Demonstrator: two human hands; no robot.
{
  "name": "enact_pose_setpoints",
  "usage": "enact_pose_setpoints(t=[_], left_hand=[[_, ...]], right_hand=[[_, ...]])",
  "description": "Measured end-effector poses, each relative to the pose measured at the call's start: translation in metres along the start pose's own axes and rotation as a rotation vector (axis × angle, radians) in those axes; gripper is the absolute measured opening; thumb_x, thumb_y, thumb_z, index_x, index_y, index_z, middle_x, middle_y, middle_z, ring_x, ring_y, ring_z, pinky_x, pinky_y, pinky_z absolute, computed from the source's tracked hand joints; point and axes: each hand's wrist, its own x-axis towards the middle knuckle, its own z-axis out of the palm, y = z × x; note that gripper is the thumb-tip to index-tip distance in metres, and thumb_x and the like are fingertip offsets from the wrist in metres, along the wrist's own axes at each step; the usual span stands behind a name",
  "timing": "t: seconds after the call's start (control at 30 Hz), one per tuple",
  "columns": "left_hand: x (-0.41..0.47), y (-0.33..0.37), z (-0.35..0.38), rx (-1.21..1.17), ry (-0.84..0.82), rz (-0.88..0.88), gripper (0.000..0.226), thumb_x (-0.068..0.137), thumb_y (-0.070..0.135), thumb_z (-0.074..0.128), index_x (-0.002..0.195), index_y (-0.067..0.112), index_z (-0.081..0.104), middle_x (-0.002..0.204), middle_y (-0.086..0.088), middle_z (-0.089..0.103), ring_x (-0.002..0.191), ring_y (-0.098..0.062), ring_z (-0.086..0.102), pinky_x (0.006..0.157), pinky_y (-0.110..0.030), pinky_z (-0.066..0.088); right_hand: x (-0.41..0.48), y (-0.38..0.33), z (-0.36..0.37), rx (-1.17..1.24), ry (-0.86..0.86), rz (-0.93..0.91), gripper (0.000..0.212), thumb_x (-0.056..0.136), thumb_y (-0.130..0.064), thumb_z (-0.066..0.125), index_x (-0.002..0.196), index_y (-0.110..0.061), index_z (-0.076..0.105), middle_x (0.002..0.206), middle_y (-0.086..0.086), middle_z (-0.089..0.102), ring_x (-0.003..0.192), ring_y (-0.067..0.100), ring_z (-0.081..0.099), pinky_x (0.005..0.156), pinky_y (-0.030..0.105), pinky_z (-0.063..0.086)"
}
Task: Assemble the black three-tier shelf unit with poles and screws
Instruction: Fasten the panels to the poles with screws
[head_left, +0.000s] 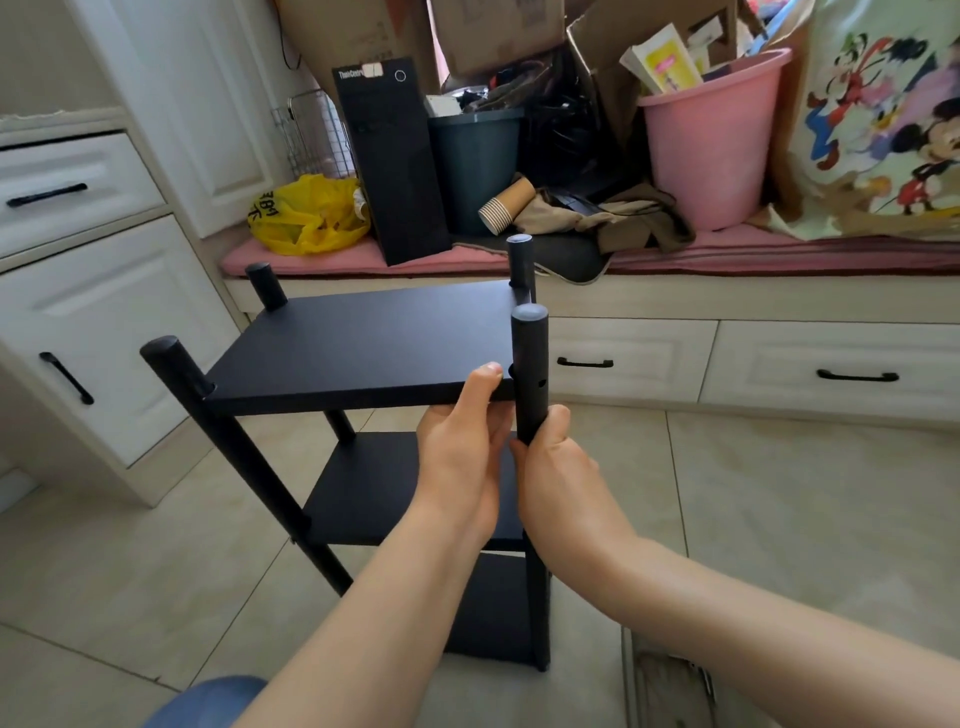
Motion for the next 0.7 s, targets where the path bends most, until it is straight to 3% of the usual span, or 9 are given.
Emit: enact_pose_setpoints(t=[0.1,0.2,0.37,0.53,0.7], left_hand=[[0.000,0.001,0.002,0.022,0.004,0.012,0.016,0.097,0.019,0.061,0.100,0.002,0.062,0.104,-0.021,0.065,0.107,-0.039,0.067,0.106,-0.047,0.050],[-0.001,0.001,0.003,0.023,0.010,0.008,0.017,0.097,0.020,0.061,0.100,0.003,0.061,0.108,-0.028,0.065,0.118,-0.045,0.061,0.106,-0.051,0.050],[-0.006,0.001,0.003,0.003,0.000,-0.032,0.014,0.097,0.020,0.061,0.090,0.007,0.062,0.109,-0.033,0.067,0.101,-0.041,0.064,0.093,-0.048,0.052],[-0.004,0.004,0.000,0.003,-0.037,-0.034,0.012,0.097,0.020,0.062,0.094,0.009,0.064,0.116,-0.029,0.069,0.107,-0.044,0.069,0.097,-0.050,0.055],[0.005,0.019,-0.011,0.001,-0.166,-0.044,0.014,0.098,0.020,0.062,0.091,0.007,0.064,0.097,-0.013,0.073,0.093,-0.030,0.074,0.084,-0.038,0.062]], right_hand=[[-0.002,-0.002,0.001,0.040,0.010,0.007,0.017,0.105,-0.035,0.028,0.100,-0.020,0.035,0.095,0.009,0.062,0.087,0.032,0.062,0.078,0.051,0.054],[-0.003,-0.004,0.003,0.047,0.029,0.026,0.020,0.105,-0.037,0.026,0.101,-0.020,0.035,0.095,0.008,0.063,0.088,0.032,0.062,0.080,0.052,0.054],[0.000,-0.004,0.006,-0.002,0.047,0.028,0.017,0.106,-0.030,0.026,0.109,-0.017,0.036,0.099,0.010,0.064,0.092,0.033,0.062,0.079,0.045,0.053],[-0.001,-0.003,0.005,-0.033,0.054,0.020,0.014,0.106,-0.029,0.027,0.109,-0.017,0.034,0.099,0.010,0.064,0.092,0.034,0.063,0.081,0.049,0.053],[0.000,0.001,-0.016,-0.196,-0.077,-0.142,0.013,0.100,-0.035,0.040,0.100,-0.022,0.037,0.080,0.002,0.061,0.075,0.028,0.061,0.061,0.037,0.045]])
